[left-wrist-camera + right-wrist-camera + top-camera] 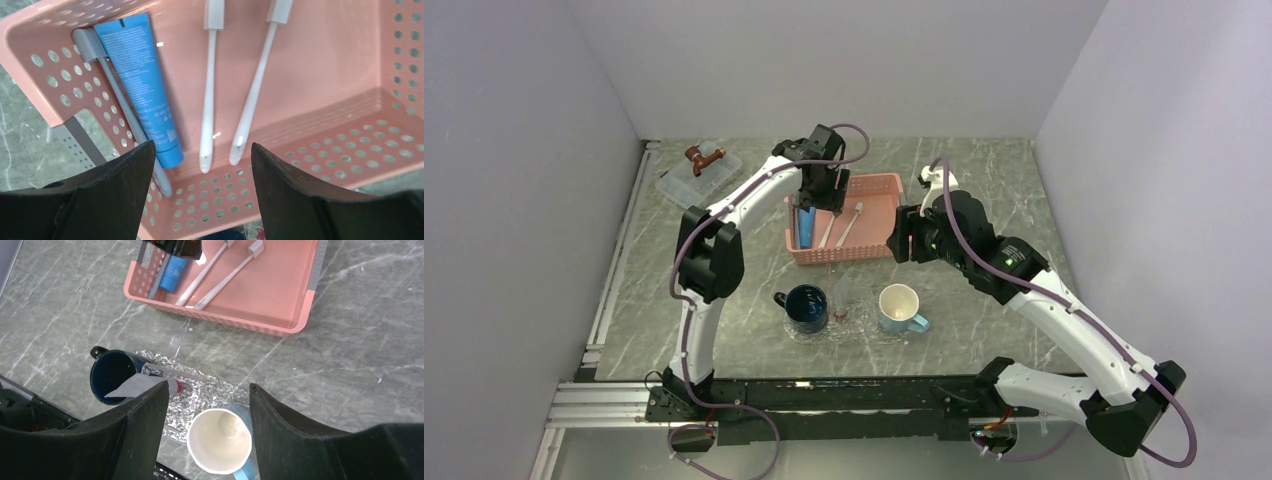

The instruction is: Prepare toiletry sets of a toothbrush and toothpaste on the tray

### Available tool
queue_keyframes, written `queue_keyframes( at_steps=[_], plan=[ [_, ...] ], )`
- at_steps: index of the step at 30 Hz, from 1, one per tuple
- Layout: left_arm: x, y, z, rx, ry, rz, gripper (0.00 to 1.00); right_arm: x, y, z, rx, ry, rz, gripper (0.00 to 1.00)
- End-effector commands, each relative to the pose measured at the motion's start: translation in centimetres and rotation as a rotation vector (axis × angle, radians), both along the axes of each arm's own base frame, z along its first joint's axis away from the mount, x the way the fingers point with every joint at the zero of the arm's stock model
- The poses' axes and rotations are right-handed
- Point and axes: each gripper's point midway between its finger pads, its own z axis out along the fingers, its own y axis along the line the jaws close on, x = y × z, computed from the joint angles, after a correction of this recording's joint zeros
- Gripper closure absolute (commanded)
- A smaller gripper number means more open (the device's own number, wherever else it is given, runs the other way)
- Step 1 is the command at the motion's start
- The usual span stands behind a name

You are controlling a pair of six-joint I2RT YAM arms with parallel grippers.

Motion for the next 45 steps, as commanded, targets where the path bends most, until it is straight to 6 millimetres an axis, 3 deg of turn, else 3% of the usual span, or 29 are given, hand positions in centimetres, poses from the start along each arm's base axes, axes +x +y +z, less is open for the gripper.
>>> queue_keyframes(
  at_steps=[1,10,19,32,38,45],
  plan=[
    [1.8,0.9,0.6,0.044,-0.05,0.067,0.26,-0.9,0.1,0.0,0.036,0.013,0.021,0.37],
    [2.7,1.7,-2.6,0.074,-0.014,0.116,0.32,-1.3,0.2,-0.4,0.035,0.026,0.041,0.38],
    [3.3,2.9,-4.4,0.144,0.0,0.167,0.38,-1.5,0.1,-0.8,0.031,0.029,0.047,0.38],
    [3.2,3.9,-6.9,0.207,0.024,0.219,0.39,-1.9,-0.2,-0.9,0.033,0.022,0.048,0.38],
    [2.8,3.9,-8.2,0.214,0.055,0.22,0.41,-2.0,-0.3,-1.0,0.034,0.022,0.049,0.38],
    [2.1,3.1,-9.1,0.177,0.092,0.185,0.51,-2.1,-0.3,-1.0,0.037,0.018,0.05,0.38]
  ],
)
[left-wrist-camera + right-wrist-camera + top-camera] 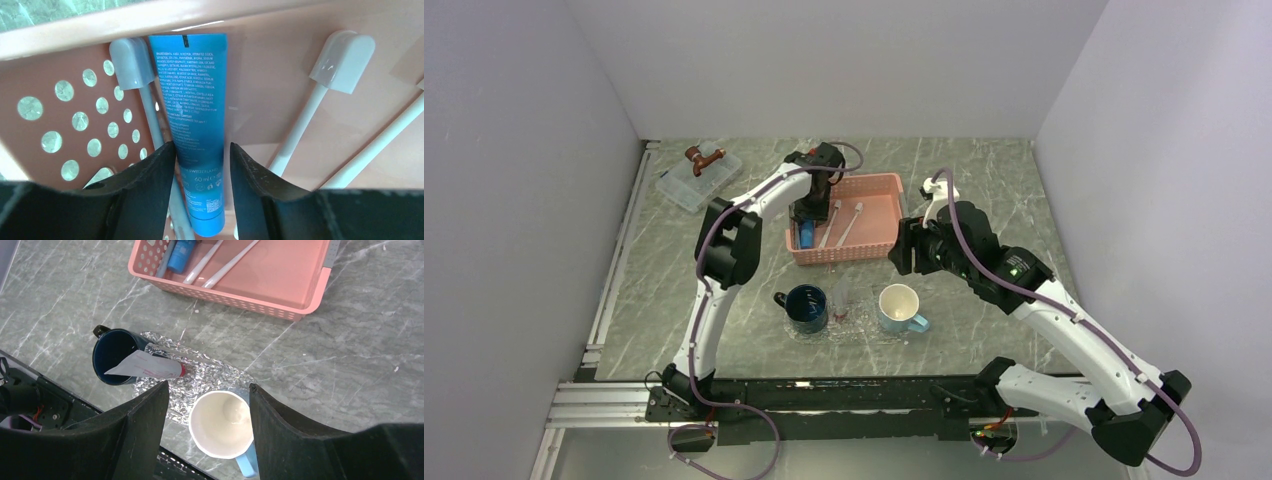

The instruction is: Prepare toiletry sets of a toothbrush and toothpaste on the tray

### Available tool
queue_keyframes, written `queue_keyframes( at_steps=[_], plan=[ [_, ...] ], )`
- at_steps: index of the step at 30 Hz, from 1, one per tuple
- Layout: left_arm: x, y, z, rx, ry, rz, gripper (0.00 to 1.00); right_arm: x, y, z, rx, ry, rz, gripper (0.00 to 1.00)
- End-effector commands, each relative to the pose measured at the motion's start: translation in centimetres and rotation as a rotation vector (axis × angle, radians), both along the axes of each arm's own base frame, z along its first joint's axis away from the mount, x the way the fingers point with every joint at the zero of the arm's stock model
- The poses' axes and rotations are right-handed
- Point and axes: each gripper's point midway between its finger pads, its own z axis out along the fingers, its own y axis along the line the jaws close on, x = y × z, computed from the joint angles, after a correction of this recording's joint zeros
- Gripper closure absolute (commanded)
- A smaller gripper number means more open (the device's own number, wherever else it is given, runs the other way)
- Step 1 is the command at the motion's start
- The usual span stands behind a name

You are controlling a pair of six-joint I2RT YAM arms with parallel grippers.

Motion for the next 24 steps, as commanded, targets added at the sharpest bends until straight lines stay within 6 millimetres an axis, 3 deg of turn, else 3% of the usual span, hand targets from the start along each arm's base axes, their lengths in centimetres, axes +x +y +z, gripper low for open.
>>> queue_keyframes(
  at_steps=[1,13,18,24],
  plan=[
    [-0.4,-0.8,-0.6,-0.038,0.024,-0.01,0.53,-0.1,-0.1,0.7,0.025,-0.026,0.004,0.38],
    [-0.9,-2.4,1.5,-0.141,-0.015,-0.071,0.78,-0.1,0.1,1.0,0.032,-0.027,0.008,0.38],
    [-0.6,-2.9,4.3,-0.184,-0.089,-0.092,0.85,-0.1,0.1,1.2,0.034,-0.025,0.008,0.38],
    [-0.3,-3.3,8.9,-0.243,-0.195,-0.134,0.86,0.1,0.2,1.7,0.037,-0.031,0.003,0.39]
  ],
)
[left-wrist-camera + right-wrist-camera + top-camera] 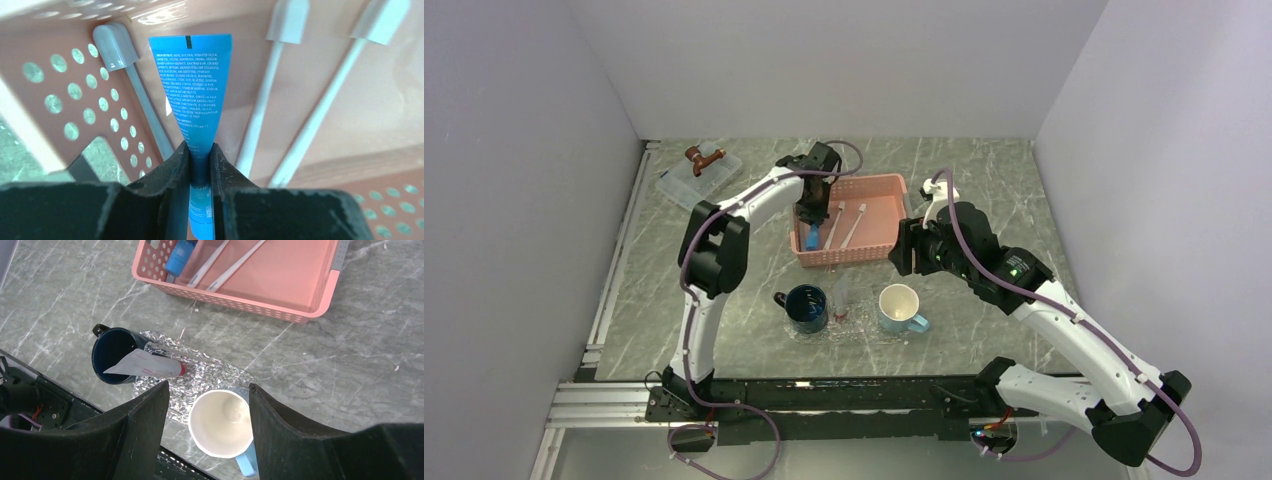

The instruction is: Prepare toiletry sets of a toothbrush and toothpaste on the tray

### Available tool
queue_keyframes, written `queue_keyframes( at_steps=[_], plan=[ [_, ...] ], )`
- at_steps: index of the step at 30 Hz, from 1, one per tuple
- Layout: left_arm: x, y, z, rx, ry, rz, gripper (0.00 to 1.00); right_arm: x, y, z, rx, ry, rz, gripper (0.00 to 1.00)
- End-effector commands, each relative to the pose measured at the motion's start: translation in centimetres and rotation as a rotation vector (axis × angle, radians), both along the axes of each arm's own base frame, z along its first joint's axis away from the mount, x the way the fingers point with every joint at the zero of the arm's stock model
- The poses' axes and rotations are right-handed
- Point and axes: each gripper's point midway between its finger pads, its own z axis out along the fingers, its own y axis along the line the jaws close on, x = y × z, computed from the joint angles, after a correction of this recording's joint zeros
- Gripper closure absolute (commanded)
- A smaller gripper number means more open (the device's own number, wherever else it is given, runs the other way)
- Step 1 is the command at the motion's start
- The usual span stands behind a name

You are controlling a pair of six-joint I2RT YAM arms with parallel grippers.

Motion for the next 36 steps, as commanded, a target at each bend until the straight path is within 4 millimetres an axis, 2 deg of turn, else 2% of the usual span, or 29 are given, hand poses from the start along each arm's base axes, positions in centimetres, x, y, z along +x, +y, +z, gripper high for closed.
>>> queue_keyframes(
  at_steps=[1,6,11,15,21,27,36],
  plan=[
    [1.4,-1.8,8.1,-0.129,-0.191,-0.062,0.86,0.2,0.3,1.9,0.039,-0.033,0.001,0.39],
    [1.0,-2.3,12.5,-0.197,-0.286,-0.123,0.86,0.5,0.5,2.5,0.049,-0.037,-0.004,0.39],
    [-0.3,-3.1,17.2,-0.281,-0.374,-0.23,0.86,0.9,0.9,4.0,0.072,-0.055,-0.001,0.38],
    [-2.8,-3.7,20.7,-0.305,-0.432,-0.364,0.85,1.1,1.6,5.4,0.093,-0.065,0.015,0.38],
    [-8.4,-4.0,24.6,-0.257,-0.543,-0.559,0.85,1.6,2.3,6.7,0.118,-0.072,0.027,0.37],
    [-13.4,-3.9,25.8,-0.217,-0.583,-0.69,0.85,1.7,3.0,8.4,0.171,-0.077,0.04,0.37],
    [-18.7,-2.6,25.8,-0.2,-0.626,-0.783,0.85,-1.4,5.4,11.5,0.376,-0.022,0.167,0.37]
  ],
)
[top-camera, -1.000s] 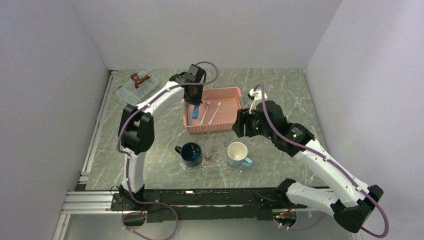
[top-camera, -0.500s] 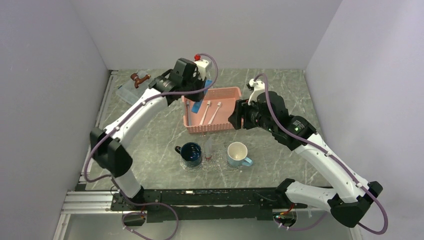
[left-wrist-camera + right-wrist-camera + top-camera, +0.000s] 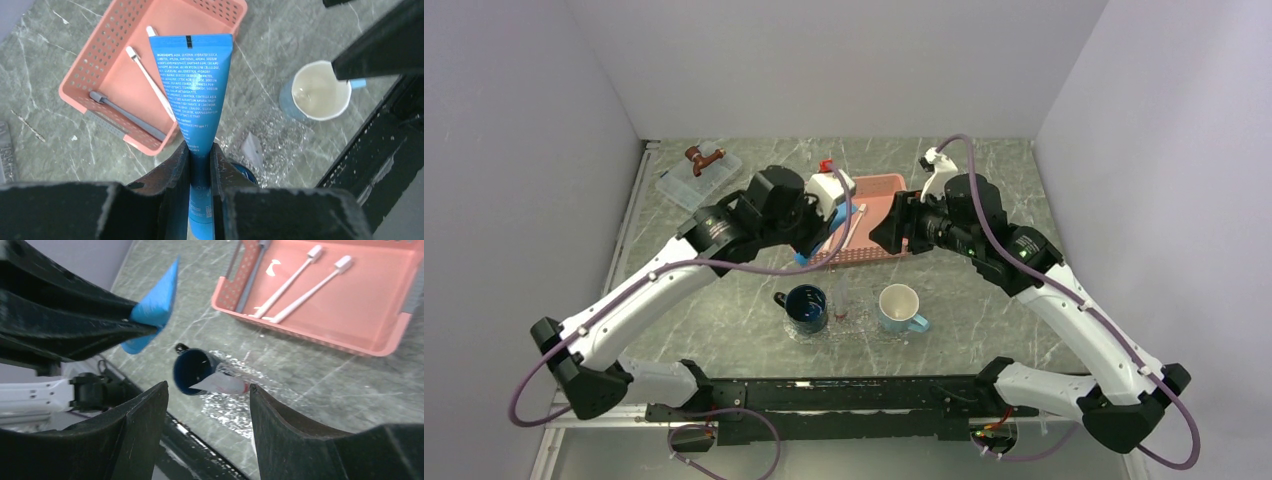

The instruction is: Prepare toiletry sets of a toothbrush and toothpaste on the tray

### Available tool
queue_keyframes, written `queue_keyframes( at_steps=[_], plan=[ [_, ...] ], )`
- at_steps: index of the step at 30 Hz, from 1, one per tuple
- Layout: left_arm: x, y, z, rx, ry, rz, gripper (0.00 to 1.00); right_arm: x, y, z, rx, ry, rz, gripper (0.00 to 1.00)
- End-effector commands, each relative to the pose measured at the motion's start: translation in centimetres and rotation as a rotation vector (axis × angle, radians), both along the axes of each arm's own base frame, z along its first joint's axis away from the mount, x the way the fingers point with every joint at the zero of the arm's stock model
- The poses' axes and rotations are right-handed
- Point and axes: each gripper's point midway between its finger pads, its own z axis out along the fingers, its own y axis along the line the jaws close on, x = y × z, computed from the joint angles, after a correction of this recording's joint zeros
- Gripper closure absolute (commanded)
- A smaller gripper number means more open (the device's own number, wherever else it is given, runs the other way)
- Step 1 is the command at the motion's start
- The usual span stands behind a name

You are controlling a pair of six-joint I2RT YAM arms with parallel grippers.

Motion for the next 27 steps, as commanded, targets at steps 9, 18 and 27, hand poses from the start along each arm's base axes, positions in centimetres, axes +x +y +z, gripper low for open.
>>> queue_keyframes(
  at_steps=[9,18,27],
  plan=[
    [-5.8,1.2,-0.3,-0.019,-0.089,-0.131,0.85,-3.8,4.3,4.4,0.272,0.12,0.221,0.37],
    [-8.7,1.9,-1.4,0.044,-0.122,-0.179,0.85,-4.8,6.9,2.3,0.339,0.306,0.31,0.39],
    [-9.5,2.1,-2.0,0.093,-0.189,-0.161,0.85,-6.4,8.2,-0.8,0.357,0.459,0.361,0.45]
  ],
)
